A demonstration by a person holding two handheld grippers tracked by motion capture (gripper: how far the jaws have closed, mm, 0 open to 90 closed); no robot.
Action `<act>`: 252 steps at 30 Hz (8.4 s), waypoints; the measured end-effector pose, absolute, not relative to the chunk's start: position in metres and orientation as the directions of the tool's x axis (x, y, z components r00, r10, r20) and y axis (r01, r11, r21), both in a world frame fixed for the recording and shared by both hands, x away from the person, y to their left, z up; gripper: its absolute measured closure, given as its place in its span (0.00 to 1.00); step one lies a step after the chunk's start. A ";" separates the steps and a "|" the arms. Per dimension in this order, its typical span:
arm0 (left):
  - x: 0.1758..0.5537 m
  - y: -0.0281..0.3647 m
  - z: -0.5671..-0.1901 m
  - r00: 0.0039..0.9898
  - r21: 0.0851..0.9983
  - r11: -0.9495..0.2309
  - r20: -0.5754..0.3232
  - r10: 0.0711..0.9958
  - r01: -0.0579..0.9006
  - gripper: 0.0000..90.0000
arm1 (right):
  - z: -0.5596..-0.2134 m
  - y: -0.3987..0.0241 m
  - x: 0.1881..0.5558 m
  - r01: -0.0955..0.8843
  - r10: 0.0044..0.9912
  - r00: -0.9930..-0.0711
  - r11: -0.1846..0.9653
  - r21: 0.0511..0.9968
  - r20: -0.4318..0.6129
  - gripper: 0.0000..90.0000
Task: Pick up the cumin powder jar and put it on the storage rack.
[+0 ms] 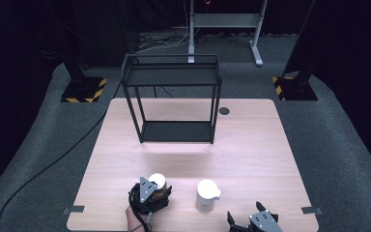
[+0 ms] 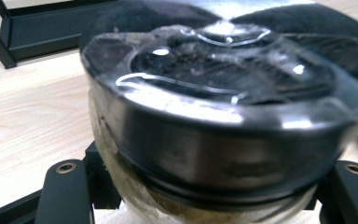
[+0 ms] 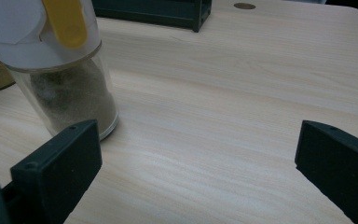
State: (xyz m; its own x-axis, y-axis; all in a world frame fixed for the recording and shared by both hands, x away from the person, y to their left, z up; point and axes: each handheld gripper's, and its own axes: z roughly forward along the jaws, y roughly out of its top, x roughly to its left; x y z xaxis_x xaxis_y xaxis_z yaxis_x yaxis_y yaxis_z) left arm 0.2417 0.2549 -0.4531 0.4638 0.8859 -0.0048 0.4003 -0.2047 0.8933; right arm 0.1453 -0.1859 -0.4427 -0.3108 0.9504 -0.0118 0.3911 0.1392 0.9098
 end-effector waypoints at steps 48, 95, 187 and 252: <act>0.280 0.280 -0.386 0.504 0.922 -0.244 0.063 0.861 0.301 0.34 | -0.440 -0.186 0.143 0.384 0.953 -0.302 0.147 0.911 -0.027 0.00; 0.354 0.282 -0.338 0.542 0.924 -0.258 0.068 0.838 0.283 0.34 | -0.439 -0.188 0.142 0.384 0.957 -0.290 0.143 0.912 -0.028 0.00; 0.400 0.296 -0.235 0.576 0.931 -0.252 0.056 0.816 0.266 0.34 | -0.437 -0.187 0.138 0.362 0.954 -0.299 0.148 0.920 -0.036 0.00; 0.458 0.308 -0.145 0.535 0.926 -0.222 0.026 0.844 0.306 0.34 | -0.435 -0.190 0.137 0.364 0.958 -0.285 0.153 0.919 -0.046 0.00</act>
